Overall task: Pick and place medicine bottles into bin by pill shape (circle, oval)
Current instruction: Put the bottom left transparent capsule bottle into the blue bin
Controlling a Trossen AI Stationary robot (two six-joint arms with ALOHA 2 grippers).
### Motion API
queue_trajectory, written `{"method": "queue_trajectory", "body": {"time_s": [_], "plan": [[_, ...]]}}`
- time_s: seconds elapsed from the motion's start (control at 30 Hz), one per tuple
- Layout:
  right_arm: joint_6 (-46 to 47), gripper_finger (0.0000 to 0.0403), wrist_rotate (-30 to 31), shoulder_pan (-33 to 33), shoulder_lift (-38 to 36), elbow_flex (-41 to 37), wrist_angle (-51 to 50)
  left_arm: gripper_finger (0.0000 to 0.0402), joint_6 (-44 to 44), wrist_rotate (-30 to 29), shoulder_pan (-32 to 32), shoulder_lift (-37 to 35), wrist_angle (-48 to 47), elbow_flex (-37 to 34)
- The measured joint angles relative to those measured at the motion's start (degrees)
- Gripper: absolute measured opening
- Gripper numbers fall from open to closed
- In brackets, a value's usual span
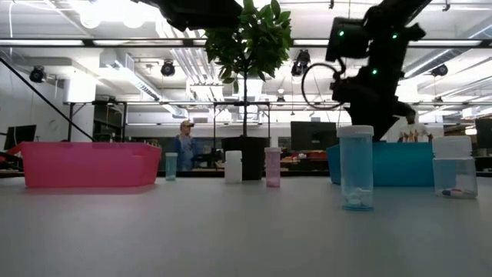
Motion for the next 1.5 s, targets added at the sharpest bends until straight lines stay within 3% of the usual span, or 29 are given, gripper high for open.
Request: {"method": "queue_trajectory", "body": {"time_s": [0.63, 0.93, 1.2, 1.5], "plan": [[-4.28, 0.0177, -0.32, -0.69, 10.12, 1.87, 3.44, 0.0255, 0.00, 0.00, 0.00, 0.02, -0.02, -0.55], [-4.96, 0.0137, -0.02, -0.88, 10.87, 1.72, 4.17, 0.0255, 0.00, -0.01, 0.01, 0.02, -0.02, -0.55], [-4.96, 0.0119, -0.02, -0.87, 7.55, 1.65, 3.53, 0.0255, 0.00, 0.00, 0.01, 0.02, 0.02, -0.55], [-2.72, 0.0102, 2.91, 2.35, -5.46, -0.31, -0.07, 0.0255, -0.07, 0.00, 0.00, 0.02, 0.35, -0.55]]}}
